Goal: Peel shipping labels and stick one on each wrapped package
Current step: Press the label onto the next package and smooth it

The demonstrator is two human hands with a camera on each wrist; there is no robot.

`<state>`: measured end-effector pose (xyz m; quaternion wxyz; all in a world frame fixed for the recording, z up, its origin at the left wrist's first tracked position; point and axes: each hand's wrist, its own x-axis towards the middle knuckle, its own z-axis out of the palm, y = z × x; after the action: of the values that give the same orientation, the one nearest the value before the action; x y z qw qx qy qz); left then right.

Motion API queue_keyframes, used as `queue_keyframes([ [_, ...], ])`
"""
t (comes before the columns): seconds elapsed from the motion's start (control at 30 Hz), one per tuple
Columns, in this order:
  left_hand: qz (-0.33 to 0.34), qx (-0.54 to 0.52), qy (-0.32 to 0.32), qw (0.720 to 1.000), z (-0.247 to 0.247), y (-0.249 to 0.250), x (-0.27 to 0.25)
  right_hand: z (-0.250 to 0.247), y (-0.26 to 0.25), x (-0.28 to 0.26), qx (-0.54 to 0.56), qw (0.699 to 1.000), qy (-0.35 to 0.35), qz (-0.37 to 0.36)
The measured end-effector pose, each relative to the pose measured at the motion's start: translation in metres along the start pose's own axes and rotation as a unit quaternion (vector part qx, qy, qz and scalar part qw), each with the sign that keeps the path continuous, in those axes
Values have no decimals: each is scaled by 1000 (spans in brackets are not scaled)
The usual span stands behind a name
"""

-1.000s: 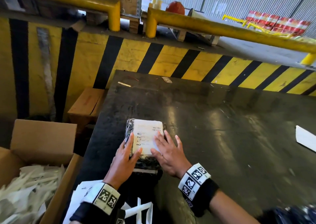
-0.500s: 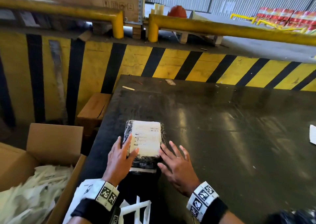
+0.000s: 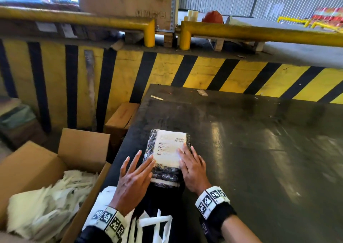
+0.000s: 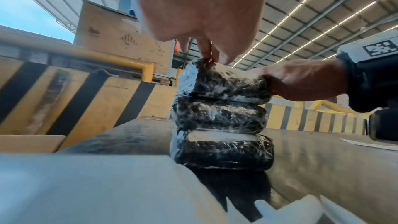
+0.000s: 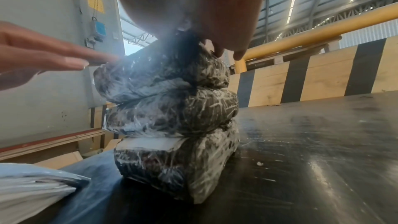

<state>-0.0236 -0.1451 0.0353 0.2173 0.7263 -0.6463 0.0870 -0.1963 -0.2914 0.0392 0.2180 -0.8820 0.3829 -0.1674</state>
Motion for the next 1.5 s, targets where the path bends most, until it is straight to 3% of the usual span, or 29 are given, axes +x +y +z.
queue_keyframes([
  [0.13, -37, -58, 37, 997, -3, 4, 29, -3, -3, 1, -8, 1000, -20, 7],
  [0.3, 55, -26, -126, 990, 7, 23, 73, -8, -4, 1, -7, 999, -29, 16],
  [0.57, -25, -106, -72, 991, -14, -35, 60, -10, -9, 1, 5, 999, -37, 27],
  [0.67, -16, -103, -35, 994, -20, -19, 88, -11, -10, 3, 2, 999, -36, 32],
  [0.7, 5, -106, -59, 993, -20, -9, 101, -12, -10, 3, -3, 999, -36, 33],
  [0.8, 66, -54, -221, 972, -9, 11, 126, -13, -10, 1, -6, 998, -39, 39],
  [0.87, 70, -11, -268, 961, -5, 4, 130, -12, -12, 0, 9, 999, -27, 44],
  [1.03, -3, -49, -241, 969, -11, -41, 109, -11, -19, -1, 10, 998, -16, 51],
  [1.13, 2, -48, -171, 984, -19, -47, 114, -11, -22, -1, 23, 998, -21, 61],
  [1.2, 31, -51, -162, 985, -20, -34, 129, -12, -22, 1, 28, 997, -35, 70],
  [1.27, 75, -49, -210, 974, -15, -13, 148, -14, -20, 1, 24, 996, -56, 68],
  [1.37, 86, -25, -316, 945, -6, 10, 169, -18, -21, 1, 17, 995, -64, 75],
  [1.5, 51, -18, -348, 936, 0, 1, 173, -16, -24, 0, 33, 995, -47, 81],
])
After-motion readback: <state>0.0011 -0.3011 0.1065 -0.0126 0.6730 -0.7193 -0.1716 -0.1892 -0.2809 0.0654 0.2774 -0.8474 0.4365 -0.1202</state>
